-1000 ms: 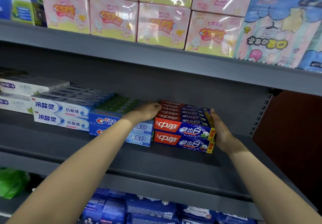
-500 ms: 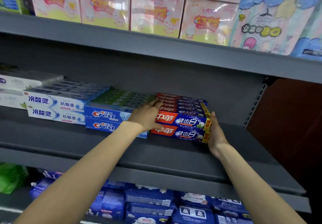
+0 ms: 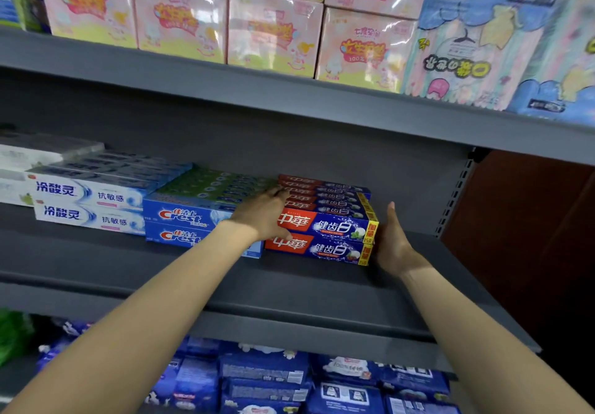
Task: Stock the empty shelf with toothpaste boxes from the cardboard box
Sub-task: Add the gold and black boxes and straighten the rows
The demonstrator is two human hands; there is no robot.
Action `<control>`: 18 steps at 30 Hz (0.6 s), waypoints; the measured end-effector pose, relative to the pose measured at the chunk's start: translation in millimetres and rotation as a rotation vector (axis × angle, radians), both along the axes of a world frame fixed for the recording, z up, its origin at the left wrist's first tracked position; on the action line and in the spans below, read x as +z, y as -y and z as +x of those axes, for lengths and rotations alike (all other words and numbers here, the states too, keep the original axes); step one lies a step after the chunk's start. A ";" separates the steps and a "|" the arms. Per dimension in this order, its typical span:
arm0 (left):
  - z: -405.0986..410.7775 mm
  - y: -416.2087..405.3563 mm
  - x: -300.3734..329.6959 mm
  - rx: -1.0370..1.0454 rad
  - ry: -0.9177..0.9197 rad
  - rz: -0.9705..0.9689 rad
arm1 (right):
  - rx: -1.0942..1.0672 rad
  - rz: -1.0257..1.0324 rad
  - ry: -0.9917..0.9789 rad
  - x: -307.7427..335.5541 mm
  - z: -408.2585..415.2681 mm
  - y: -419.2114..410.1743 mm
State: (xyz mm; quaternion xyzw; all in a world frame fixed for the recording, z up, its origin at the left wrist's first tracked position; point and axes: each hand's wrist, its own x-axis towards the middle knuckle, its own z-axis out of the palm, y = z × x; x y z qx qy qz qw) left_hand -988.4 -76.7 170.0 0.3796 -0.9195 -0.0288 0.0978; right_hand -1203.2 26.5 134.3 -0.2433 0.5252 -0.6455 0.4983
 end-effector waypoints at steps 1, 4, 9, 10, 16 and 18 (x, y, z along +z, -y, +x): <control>-0.4 -0.2 1.5 0.004 0.003 -0.003 | 0.004 0.010 0.021 0.6 -0.4 2.5; -2.4 -1.5 5.1 0.012 0.017 -0.012 | 0.013 0.035 0.079 1.4 3.2 7.3; -3.6 -1.3 4.6 0.013 0.044 -0.020 | -0.016 0.049 0.076 -0.7 6.3 12.9; -3.5 -1.3 4.2 0.011 0.042 -0.012 | -0.019 0.046 0.079 -1.0 6.7 12.8; -4.7 -7.7 -0.7 0.037 0.033 -0.049 | -0.006 0.006 -0.070 -0.9 4.4 5.0; -7.7 -12.5 -4.0 0.020 0.020 -0.102 | -0.031 -0.044 -0.193 -1.0 3.0 -1.6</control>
